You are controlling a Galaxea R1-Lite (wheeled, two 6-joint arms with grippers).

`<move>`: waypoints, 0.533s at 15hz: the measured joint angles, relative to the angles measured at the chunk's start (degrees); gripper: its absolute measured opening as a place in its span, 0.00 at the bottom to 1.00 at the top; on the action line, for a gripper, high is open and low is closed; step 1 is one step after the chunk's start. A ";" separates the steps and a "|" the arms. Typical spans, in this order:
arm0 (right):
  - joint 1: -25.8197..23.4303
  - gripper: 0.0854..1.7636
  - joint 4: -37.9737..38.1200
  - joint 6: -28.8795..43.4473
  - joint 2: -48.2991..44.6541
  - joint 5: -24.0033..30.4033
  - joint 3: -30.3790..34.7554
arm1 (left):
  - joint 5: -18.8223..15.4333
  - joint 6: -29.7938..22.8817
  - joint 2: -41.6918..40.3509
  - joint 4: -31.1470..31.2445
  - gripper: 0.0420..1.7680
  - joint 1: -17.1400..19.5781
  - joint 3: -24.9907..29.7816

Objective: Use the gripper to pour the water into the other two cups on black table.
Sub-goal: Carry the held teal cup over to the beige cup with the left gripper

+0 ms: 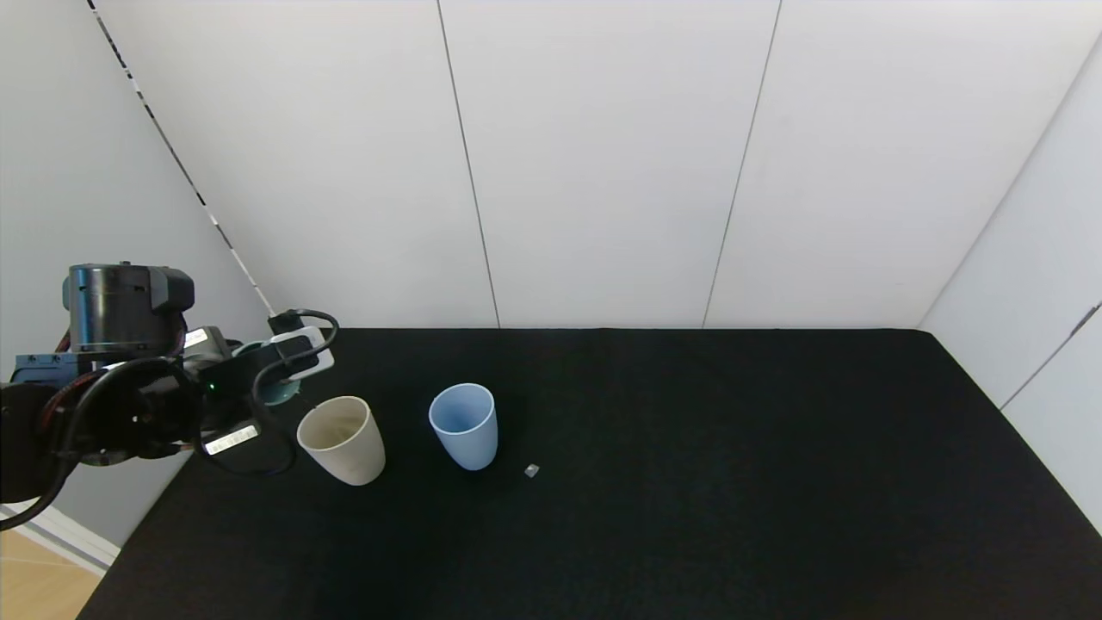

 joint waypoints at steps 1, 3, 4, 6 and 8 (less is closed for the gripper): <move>0.00 0.97 0.00 0.00 0.00 0.00 0.00 | -1.82 -1.93 0.09 0.01 0.64 -0.02 0.09; 0.00 0.97 0.00 0.02 0.00 -0.01 0.00 | -5.60 -5.68 0.07 0.11 0.64 0.05 0.33; 0.00 0.97 0.00 0.00 0.00 0.00 0.00 | -5.99 -7.17 0.05 0.20 0.64 0.24 0.41; 0.00 0.97 0.00 0.00 0.00 0.00 0.00 | -6.07 -11.04 0.00 0.48 0.64 0.52 0.37; 0.00 0.97 0.00 0.00 0.00 0.00 0.00 | -6.10 -14.42 -0.09 0.44 0.64 0.55 -0.18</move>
